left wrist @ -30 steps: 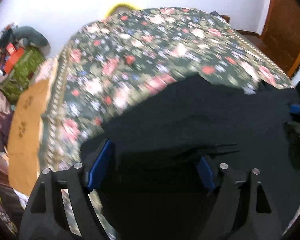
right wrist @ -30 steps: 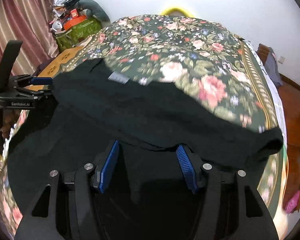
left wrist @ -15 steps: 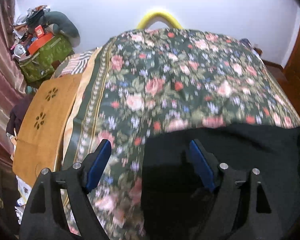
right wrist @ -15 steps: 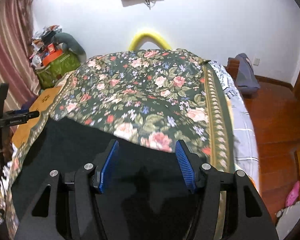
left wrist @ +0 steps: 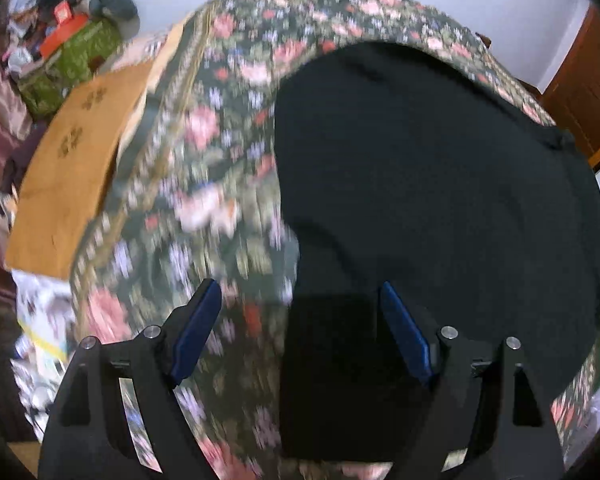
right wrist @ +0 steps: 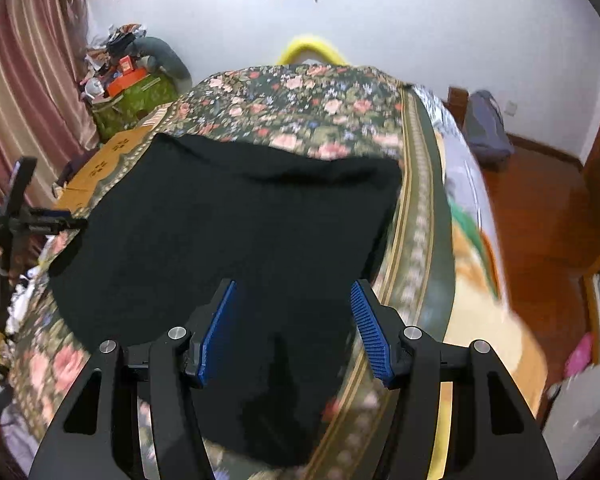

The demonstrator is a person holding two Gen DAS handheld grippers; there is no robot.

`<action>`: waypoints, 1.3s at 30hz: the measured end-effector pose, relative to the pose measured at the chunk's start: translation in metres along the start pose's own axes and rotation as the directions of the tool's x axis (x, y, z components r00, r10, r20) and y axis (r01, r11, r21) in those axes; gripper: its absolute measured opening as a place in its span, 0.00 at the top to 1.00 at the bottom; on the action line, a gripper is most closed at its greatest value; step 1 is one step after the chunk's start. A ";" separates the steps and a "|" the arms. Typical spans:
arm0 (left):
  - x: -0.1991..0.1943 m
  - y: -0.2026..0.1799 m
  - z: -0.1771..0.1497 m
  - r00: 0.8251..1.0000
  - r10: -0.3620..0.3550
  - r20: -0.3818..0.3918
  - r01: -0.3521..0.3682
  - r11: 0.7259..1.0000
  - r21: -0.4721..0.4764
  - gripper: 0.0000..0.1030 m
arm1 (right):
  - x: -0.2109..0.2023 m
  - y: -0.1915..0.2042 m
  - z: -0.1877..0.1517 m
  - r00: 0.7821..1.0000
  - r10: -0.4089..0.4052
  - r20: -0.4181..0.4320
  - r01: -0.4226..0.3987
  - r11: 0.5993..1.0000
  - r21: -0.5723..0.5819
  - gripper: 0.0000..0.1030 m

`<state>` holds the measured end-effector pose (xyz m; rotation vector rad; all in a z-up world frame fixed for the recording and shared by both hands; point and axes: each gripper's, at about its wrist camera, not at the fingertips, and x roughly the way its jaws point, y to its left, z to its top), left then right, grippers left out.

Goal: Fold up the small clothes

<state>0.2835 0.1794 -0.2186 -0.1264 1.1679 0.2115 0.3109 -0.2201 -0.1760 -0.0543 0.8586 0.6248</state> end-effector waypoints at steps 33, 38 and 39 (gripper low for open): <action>-0.107 -0.003 -0.080 0.969 -0.047 0.242 0.046 0.999 0.012 0.35 | -0.006 0.010 -0.084 0.997 0.066 -0.036 -0.057 0.978 0.201 0.47; -0.086 0.006 -0.032 0.966 -0.031 0.257 0.022 0.999 0.037 0.33 | 0.006 0.005 -0.087 0.996 0.071 -0.062 -0.054 0.970 0.239 0.47; -0.081 0.006 -0.022 0.964 -0.032 0.264 0.022 0.999 0.042 0.32 | 0.007 0.004 -0.086 0.995 0.071 -0.065 -0.053 0.968 0.245 0.47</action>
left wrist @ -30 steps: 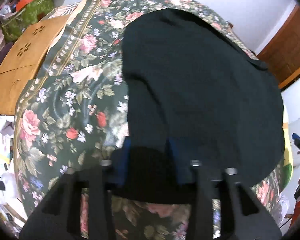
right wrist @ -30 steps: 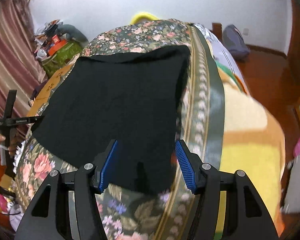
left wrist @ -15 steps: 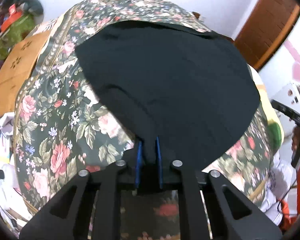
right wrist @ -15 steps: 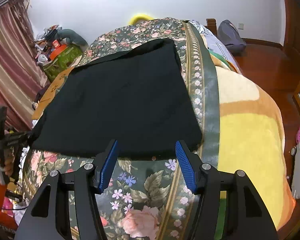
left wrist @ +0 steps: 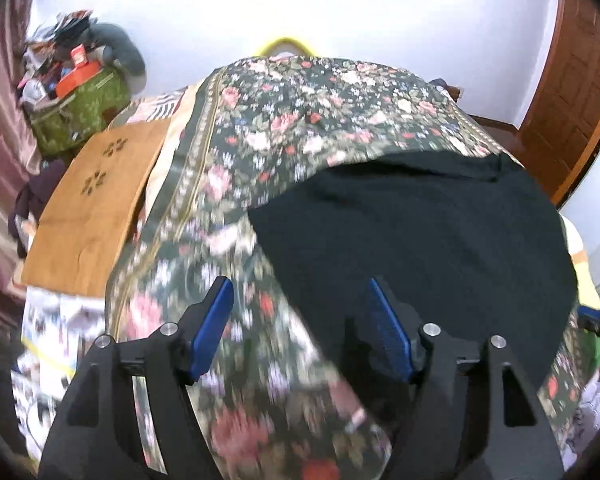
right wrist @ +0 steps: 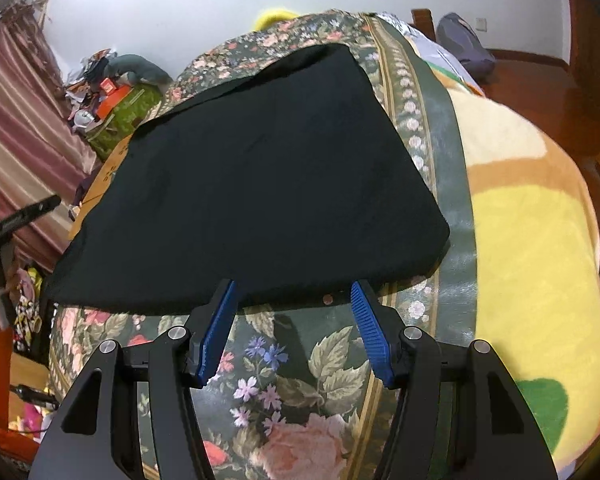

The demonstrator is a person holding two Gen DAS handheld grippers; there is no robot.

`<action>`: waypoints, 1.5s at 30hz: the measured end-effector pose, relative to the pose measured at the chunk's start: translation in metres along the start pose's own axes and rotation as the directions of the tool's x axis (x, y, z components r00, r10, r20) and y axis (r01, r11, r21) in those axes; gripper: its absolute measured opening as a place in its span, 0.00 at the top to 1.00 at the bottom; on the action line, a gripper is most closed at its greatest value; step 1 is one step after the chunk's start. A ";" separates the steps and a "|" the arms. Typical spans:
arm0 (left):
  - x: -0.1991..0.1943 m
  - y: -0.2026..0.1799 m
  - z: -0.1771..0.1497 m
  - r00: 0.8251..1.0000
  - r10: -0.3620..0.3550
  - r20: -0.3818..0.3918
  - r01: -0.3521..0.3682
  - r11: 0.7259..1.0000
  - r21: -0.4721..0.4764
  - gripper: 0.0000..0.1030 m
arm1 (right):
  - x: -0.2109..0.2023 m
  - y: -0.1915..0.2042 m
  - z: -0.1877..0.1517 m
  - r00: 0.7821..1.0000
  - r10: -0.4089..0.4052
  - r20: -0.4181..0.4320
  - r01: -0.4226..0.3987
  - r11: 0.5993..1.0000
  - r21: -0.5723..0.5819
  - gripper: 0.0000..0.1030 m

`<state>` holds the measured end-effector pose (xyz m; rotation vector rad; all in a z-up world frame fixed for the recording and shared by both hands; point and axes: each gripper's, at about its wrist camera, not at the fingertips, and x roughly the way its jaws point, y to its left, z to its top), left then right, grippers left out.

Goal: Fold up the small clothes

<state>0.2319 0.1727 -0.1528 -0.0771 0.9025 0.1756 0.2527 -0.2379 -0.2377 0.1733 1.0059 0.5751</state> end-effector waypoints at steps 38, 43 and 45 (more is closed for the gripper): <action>0.088 0.030 -0.039 0.966 -0.006 -0.257 0.000 1.000 -0.023 0.92 | 0.009 0.023 0.011 1.000 -0.016 -0.001 0.016 0.999 -0.040 0.47; 0.046 0.016 -0.079 0.959 -0.002 -0.283 0.003 1.000 0.002 0.93 | 0.009 0.035 0.008 0.999 0.028 -0.024 -0.030 0.997 -0.075 0.47; 0.028 0.009 -0.087 0.960 -0.031 -0.279 0.030 1.000 -0.009 0.93 | 0.013 0.037 0.007 0.998 0.051 -0.037 -0.054 0.996 -0.067 0.47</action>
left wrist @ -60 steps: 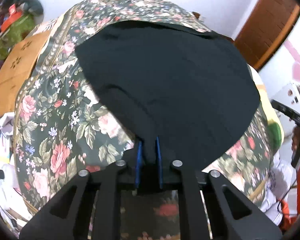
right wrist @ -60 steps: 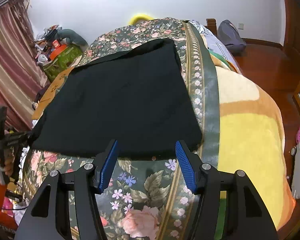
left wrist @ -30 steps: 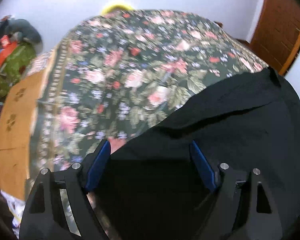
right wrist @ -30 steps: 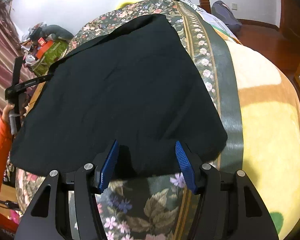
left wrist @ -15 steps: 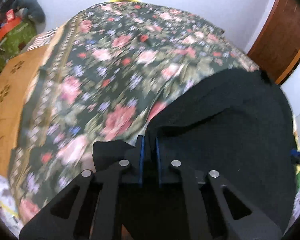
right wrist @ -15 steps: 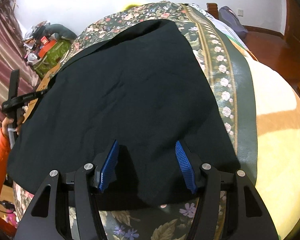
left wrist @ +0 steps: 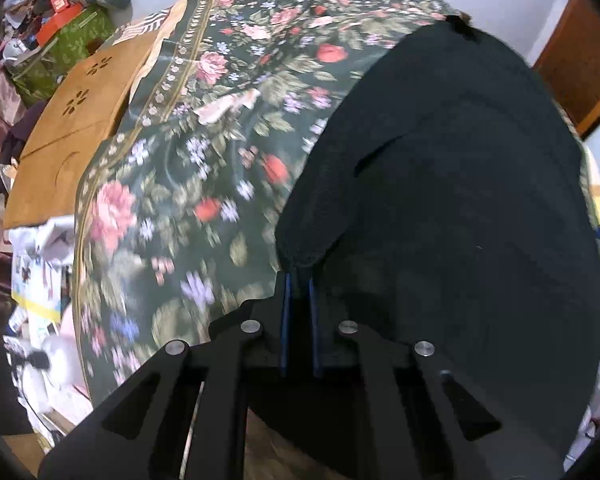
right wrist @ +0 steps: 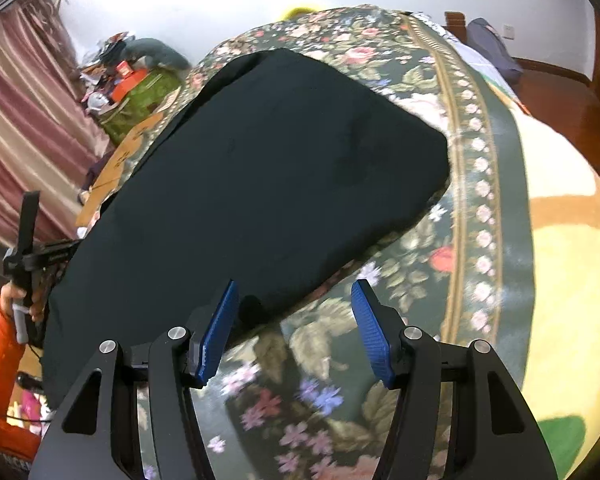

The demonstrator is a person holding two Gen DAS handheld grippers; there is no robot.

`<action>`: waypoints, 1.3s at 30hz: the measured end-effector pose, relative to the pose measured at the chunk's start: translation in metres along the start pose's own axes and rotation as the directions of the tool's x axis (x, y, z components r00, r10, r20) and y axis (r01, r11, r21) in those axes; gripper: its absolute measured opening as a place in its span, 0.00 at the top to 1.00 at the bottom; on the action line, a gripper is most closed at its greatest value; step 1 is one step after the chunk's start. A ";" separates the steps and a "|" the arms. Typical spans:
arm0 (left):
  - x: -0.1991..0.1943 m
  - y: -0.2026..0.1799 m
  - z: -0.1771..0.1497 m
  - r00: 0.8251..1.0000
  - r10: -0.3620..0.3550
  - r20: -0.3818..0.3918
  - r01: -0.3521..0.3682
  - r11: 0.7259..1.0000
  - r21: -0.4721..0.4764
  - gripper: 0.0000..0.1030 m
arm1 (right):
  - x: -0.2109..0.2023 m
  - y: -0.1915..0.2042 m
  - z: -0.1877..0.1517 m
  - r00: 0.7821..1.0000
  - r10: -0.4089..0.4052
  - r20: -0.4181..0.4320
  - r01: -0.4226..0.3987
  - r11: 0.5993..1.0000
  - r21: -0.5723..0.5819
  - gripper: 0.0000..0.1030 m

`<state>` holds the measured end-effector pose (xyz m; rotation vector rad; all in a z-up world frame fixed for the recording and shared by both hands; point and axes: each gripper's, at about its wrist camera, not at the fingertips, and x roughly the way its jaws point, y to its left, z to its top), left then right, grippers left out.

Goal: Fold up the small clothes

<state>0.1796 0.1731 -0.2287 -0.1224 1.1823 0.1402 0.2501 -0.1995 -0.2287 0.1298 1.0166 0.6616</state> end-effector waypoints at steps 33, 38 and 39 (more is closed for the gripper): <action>-0.032 -0.078 -0.019 0.981 -0.186 0.053 0.182 0.981 0.073 0.92 | 0.046 -0.011 0.069 0.996 -0.089 -0.005 0.087 0.984 -0.152 0.63; -0.039 -0.078 -0.029 0.988 -0.144 0.063 0.138 0.986 0.089 0.91 | 0.012 0.003 0.041 0.997 -0.075 0.010 0.075 0.980 -0.183 0.47; -0.041 -0.078 -0.031 0.990 -0.123 0.074 0.115 0.988 0.099 0.91 | 0.008 0.004 0.039 0.998 -0.068 0.010 0.069 0.980 -0.185 0.47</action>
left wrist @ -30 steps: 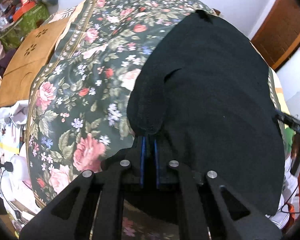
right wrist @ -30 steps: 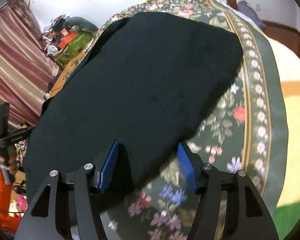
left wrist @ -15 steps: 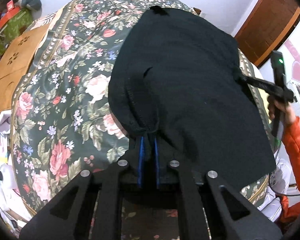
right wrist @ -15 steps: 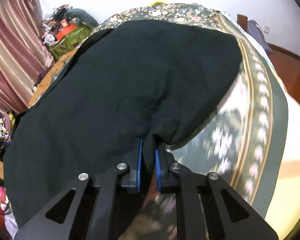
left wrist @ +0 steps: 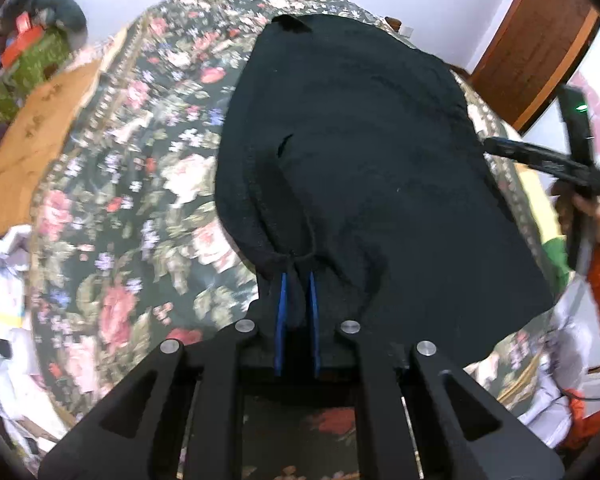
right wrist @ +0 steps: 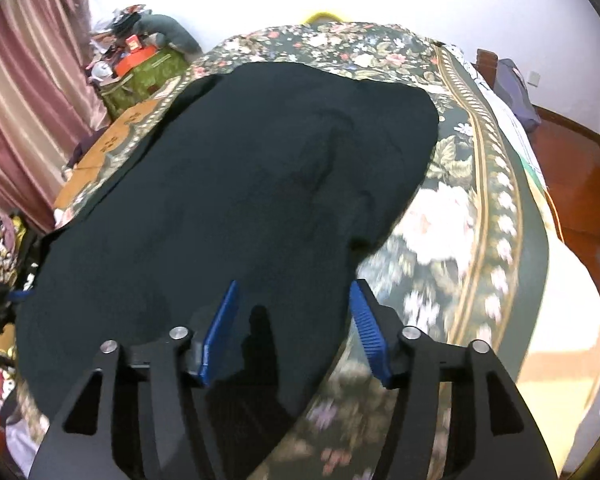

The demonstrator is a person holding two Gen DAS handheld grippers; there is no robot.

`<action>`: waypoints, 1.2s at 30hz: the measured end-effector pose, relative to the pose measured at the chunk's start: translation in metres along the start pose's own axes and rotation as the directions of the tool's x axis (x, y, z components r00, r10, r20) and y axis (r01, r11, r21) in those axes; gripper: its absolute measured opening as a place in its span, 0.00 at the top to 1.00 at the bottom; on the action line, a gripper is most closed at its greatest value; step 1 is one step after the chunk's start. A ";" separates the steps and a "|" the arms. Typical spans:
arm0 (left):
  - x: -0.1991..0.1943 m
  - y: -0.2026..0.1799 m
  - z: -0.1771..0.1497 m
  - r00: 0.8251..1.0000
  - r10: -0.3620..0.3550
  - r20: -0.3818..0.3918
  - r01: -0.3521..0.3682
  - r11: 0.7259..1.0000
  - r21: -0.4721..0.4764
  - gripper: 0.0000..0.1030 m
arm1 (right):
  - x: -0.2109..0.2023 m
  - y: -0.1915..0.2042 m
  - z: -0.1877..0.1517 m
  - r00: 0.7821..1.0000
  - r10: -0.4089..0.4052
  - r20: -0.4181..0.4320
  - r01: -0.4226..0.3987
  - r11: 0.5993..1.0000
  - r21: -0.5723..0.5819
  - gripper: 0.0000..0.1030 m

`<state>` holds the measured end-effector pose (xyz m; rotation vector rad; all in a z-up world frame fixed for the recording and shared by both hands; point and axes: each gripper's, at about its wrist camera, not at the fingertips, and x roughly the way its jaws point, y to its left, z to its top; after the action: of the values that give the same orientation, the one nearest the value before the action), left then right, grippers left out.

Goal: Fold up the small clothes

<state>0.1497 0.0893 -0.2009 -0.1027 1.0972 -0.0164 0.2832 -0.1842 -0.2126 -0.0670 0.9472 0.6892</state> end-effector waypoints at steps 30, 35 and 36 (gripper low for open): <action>0.065 0.078 0.115 0.929 0.370 0.016 -0.370 0.928 0.038 0.30 | 0.021 0.030 -0.020 0.997 0.079 -0.023 -0.080 0.997 -0.024 0.37; 0.040 0.096 0.121 0.956 0.291 0.027 -0.291 0.956 -0.032 0.31 | 0.022 0.033 -0.021 0.997 0.075 -0.016 -0.075 0.997 -0.022 0.36; 0.035 0.088 0.124 0.961 0.271 0.050 -0.270 0.963 -0.016 0.31 | 0.022 0.033 -0.022 0.997 0.073 -0.014 -0.073 0.997 -0.022 0.36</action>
<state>0.2726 0.1839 -0.1842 0.0394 1.0516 0.2359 0.2571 -0.1539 -0.2349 -0.0573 0.9585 0.7676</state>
